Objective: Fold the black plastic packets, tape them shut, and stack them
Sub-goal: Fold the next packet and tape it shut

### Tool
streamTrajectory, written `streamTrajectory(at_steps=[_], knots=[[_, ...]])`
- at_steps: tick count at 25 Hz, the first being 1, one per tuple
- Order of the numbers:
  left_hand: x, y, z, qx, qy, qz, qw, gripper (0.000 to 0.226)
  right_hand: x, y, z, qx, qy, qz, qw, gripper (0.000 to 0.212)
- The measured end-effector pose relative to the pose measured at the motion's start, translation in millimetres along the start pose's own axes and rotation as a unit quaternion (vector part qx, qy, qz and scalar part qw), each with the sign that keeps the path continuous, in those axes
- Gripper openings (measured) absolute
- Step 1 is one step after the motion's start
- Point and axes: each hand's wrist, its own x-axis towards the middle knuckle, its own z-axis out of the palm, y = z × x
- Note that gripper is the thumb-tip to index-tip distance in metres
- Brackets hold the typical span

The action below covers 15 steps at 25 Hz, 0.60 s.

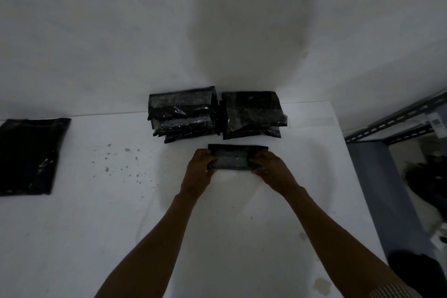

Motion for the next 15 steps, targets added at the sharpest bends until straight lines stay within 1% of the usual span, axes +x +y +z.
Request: streamTrajectory(at_steps=[2,5,7,9,11,13,15], knots=[[-0.3,-1.7,-2.5,-0.007,-0.005,0.001,1.000,0.036,2.8,2.9,-3.4,0.012,0.004,0.011,1.000,0.037],[-5.8,-9.5,-8.7,-0.009,-0.004,0.004,1.000,0.015,2.0,9.2,-12.4,0.009,0.022,0.012,1.000,0.029],[-12.5,-14.4,-15.1,0.007,0.006,-0.002,1.000,0.008,0.6,13.4,-15.7,0.000,0.022,0.023,0.999,0.028],[-16.2,-11.4,-17.3,0.050,0.009,0.007,0.999,0.015,-1.2,12.8,-18.3,-0.019,0.003,0.049,0.999,0.033],[-13.2,1.4,-15.8,0.024,0.027,0.000,0.999,0.022,-1.4,7.0,-18.4,-0.052,0.008,0.048,0.997,0.039],[-4.9,13.6,-9.4,-0.019,0.025,-0.002,1.000,0.018,0.8,0.0,-16.1,-0.053,0.006,0.021,0.998,0.040],[-0.3,15.7,-1.5,-0.032,0.010,-0.016,0.999,0.012,4.1,-2.0,-12.9,-0.025,-0.013,0.014,0.999,0.035]])
